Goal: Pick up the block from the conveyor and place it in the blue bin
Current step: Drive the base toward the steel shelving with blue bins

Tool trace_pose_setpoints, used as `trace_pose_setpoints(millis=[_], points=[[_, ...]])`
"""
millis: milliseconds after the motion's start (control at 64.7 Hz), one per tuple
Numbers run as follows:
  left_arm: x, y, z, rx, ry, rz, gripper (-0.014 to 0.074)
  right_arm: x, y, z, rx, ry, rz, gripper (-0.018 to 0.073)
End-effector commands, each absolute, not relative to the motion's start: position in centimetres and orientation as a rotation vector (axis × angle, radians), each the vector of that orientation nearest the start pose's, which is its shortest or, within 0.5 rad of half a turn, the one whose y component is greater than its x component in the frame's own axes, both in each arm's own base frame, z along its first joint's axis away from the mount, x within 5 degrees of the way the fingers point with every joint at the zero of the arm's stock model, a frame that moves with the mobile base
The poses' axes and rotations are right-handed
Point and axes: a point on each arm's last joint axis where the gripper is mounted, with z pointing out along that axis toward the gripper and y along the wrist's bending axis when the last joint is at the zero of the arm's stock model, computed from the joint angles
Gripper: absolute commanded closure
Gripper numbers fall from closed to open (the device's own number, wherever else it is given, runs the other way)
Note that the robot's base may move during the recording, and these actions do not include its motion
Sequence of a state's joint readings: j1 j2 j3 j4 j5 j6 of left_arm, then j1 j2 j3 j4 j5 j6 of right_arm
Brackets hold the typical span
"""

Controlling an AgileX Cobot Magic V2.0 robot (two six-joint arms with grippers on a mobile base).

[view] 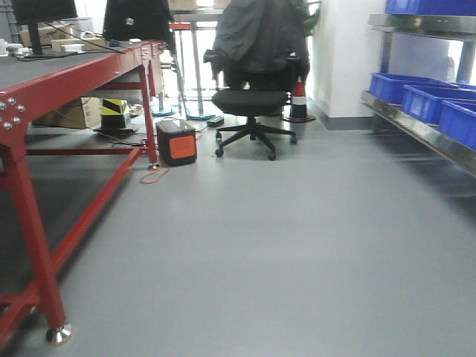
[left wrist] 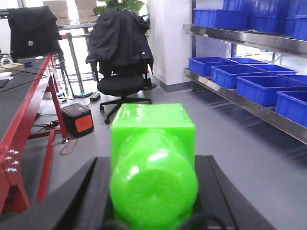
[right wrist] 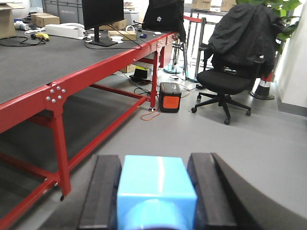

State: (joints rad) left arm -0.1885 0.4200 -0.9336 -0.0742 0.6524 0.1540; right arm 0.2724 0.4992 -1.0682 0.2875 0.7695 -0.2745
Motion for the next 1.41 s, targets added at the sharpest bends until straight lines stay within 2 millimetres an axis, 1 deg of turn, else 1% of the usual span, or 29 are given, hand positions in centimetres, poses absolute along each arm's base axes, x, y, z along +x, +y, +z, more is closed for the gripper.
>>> trace_pose_setpoints(millis=[0, 1392], points=[[4.04, -1.24, 43.01, 0.259, 1.583, -0.126, 0.0707, 3.59, 2.84, 45.85, -0.425, 1.582, 0.318, 0.0721], [4.04, -1.24, 43.01, 0.259, 1.583, -0.126, 0.0707, 3.59, 2.84, 45.85, -0.425, 1.582, 0.318, 0.0721]])
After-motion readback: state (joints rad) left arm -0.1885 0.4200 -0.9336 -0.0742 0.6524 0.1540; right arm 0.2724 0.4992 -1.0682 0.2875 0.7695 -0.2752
